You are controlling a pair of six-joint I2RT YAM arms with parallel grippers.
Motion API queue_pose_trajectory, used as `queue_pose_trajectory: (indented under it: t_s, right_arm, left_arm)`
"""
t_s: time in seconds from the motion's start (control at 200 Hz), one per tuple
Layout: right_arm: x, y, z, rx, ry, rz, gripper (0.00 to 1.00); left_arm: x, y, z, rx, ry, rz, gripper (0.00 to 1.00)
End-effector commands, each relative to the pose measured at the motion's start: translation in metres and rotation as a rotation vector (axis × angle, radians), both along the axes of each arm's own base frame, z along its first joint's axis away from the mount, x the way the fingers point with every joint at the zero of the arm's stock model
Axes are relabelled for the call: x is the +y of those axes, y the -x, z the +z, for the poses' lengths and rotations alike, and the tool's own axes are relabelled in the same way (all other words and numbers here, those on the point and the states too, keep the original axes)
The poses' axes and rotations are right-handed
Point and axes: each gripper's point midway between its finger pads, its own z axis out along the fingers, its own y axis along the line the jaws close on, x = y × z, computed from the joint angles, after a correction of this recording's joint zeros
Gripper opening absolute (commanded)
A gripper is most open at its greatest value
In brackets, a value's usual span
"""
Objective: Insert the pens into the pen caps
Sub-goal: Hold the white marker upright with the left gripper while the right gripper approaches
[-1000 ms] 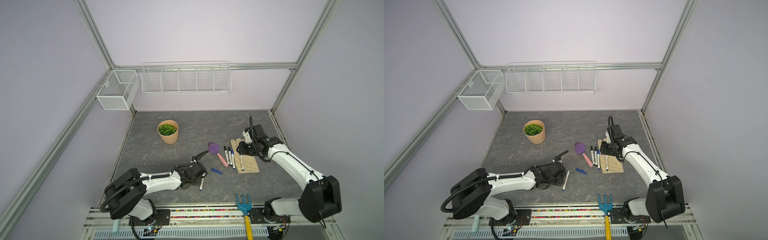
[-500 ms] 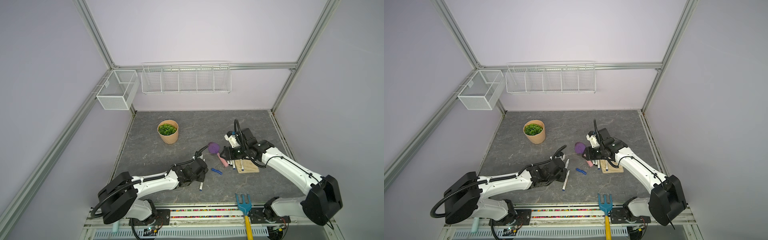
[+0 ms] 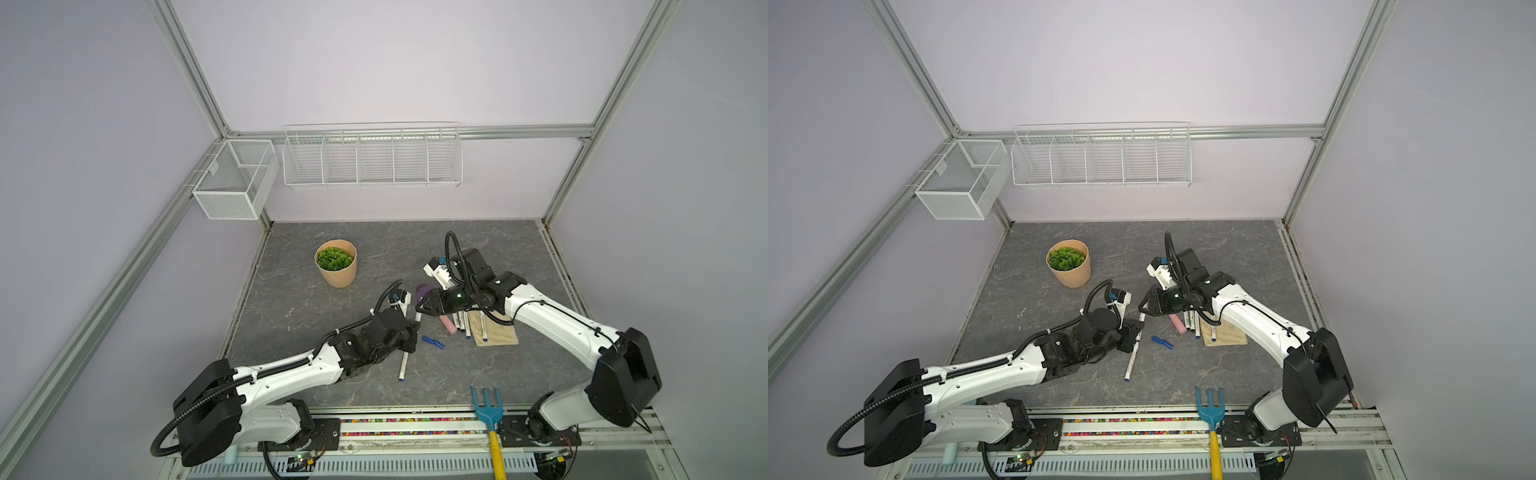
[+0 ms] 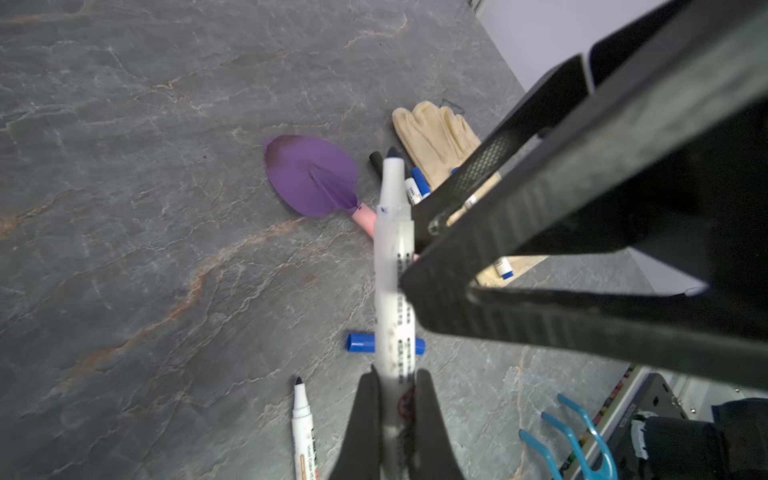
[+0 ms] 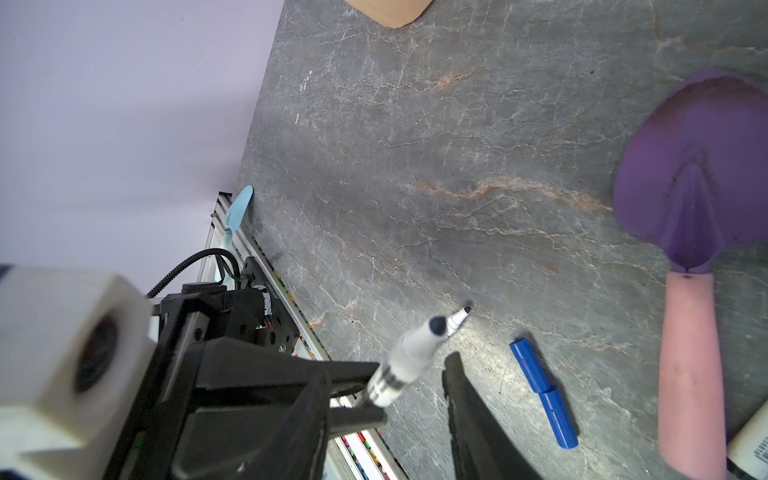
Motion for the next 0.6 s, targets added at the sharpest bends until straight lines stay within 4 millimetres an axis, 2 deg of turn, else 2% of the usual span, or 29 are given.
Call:
queue_pose_trajectory:
  t_s: [0.0, 0.09, 0.235, 0.335, 0.4, 0.45, 0.5, 0.6]
  right_arm:
    - [0.003, -0.003, -0.004, 0.011, 0.010, -0.006, 0.46]
    - [0.006, -0.003, -0.005, 0.024, -0.003, 0.003, 0.41]
    - [0.010, -0.001, -0.003, 0.023, -0.019, 0.019, 0.21]
    - [0.012, 0.002, 0.002, 0.022, -0.043, 0.034, 0.12]
    - [0.013, 0.004, 0.005, 0.022, -0.056, 0.042, 0.11]
    - [0.013, 0.006, 0.007, 0.024, -0.065, 0.046, 0.10]
    - [0.013, 0.007, 0.008, 0.025, -0.068, 0.047, 0.10]
    - [0.013, 0.008, 0.010, 0.022, -0.073, 0.049, 0.09]
  left_arm:
    - [-0.004, 0.001, 0.015, -0.041, 0.041, -0.020, 0.00]
    - [-0.005, 0.002, 0.015, -0.039, 0.046, -0.029, 0.00]
    - [-0.008, 0.002, 0.016, -0.040, 0.058, -0.035, 0.00]
    - [-0.009, 0.001, 0.015, -0.035, 0.062, -0.033, 0.00]
    - [-0.009, 0.000, 0.012, -0.032, 0.054, -0.028, 0.21]
    - [-0.010, 0.000, 0.009, -0.027, 0.050, -0.029, 0.31]
    - [-0.011, 0.000, 0.007, -0.022, 0.046, -0.031, 0.35]
    - [-0.013, 0.000, 0.005, -0.018, 0.042, -0.037, 0.35]
